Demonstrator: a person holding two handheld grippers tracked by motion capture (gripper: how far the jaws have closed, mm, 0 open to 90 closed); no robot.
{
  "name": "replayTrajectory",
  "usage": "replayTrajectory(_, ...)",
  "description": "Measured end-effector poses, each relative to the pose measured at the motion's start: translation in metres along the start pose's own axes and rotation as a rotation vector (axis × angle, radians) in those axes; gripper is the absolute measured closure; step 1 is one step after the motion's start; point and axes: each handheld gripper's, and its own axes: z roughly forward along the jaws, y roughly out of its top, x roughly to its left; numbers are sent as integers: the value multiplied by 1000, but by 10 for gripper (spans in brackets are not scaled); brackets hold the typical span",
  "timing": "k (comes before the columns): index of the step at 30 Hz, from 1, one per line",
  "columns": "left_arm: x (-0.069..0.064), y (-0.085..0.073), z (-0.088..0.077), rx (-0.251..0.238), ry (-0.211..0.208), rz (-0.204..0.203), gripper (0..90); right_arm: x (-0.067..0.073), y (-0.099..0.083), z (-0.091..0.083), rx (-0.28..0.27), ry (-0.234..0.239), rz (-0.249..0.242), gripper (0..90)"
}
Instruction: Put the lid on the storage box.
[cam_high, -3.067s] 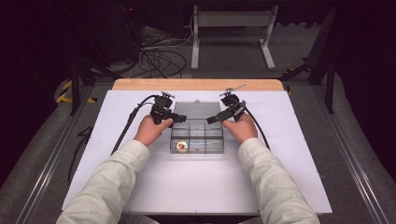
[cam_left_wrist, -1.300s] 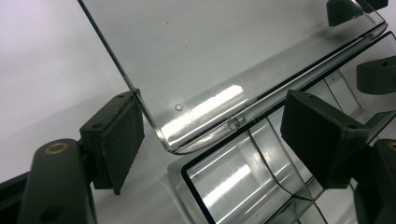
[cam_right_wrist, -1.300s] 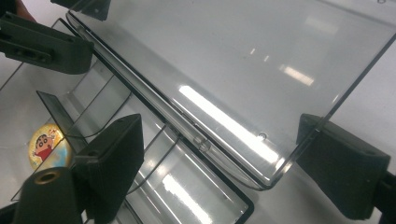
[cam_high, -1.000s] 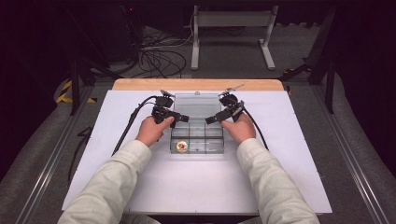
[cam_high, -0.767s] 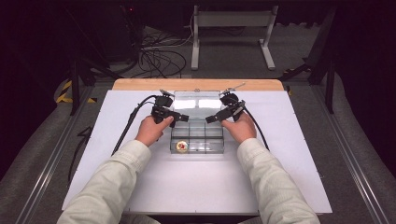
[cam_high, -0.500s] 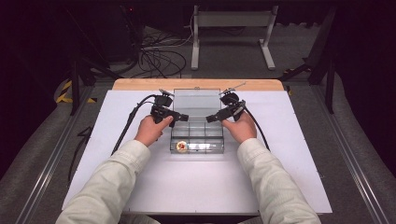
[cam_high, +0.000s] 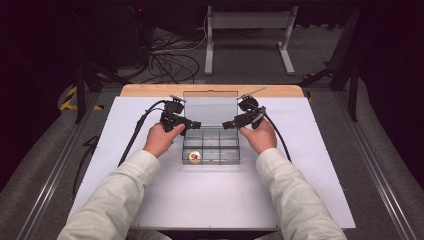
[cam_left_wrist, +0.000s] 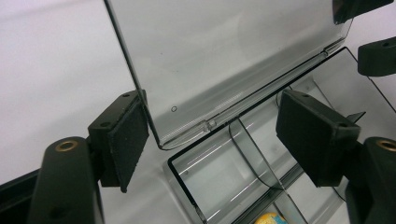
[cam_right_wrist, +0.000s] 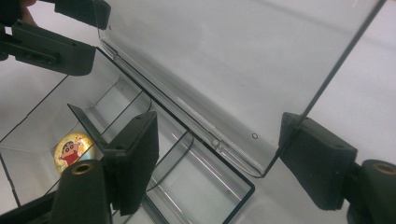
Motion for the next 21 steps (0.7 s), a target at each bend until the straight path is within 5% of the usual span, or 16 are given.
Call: replayTrajectory(21, 0, -1, -14, -8, -6, 28, 367, 1, -4, -11, -12, -36, -25, 502)
